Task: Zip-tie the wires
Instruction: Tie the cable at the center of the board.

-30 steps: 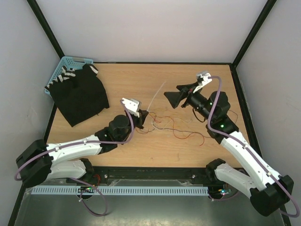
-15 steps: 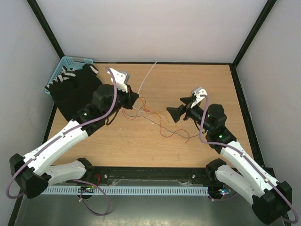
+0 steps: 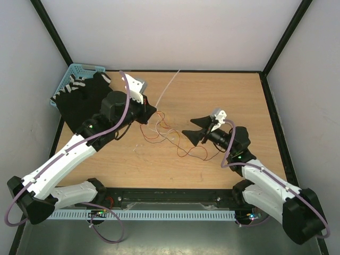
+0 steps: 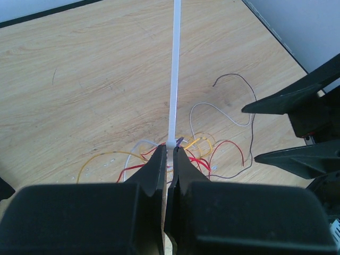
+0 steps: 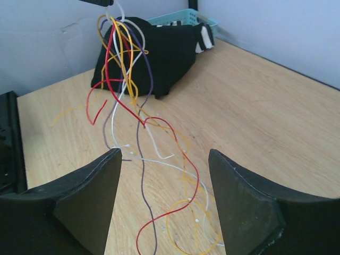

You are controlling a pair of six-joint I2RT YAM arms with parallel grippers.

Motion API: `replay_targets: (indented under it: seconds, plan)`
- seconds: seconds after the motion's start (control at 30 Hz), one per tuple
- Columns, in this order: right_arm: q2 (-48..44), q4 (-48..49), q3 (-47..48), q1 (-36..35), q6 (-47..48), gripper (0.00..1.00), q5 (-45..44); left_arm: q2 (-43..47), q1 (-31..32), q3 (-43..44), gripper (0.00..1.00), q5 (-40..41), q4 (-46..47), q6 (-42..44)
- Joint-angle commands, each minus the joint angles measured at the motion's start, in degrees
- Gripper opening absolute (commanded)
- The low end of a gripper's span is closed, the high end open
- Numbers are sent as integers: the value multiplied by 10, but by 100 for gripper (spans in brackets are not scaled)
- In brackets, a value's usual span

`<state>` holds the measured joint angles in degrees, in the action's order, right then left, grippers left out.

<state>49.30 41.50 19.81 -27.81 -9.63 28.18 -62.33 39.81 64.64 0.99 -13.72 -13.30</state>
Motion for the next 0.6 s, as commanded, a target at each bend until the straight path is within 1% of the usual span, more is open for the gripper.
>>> replay_targets:
  seconds: [0.0,0.17,0.27,0.37,0.57]
  plan:
    - [58,137,5,-3,-44,74,71,11,-4,2,0,-14,4,-1]
    - [122,207,9,-8,-8,71,22,15,-5,-5,0,-23,9,-5]
    - [177,236,32,-8,20,71,-6,18,-6,-7,0,-25,9,-5]
    - [232,250,62,-8,35,71,0,24,-7,-10,0,-29,10,-7]
    - [326,355,85,-9,5,72,32,27,-9,-15,0,-41,16,-16]
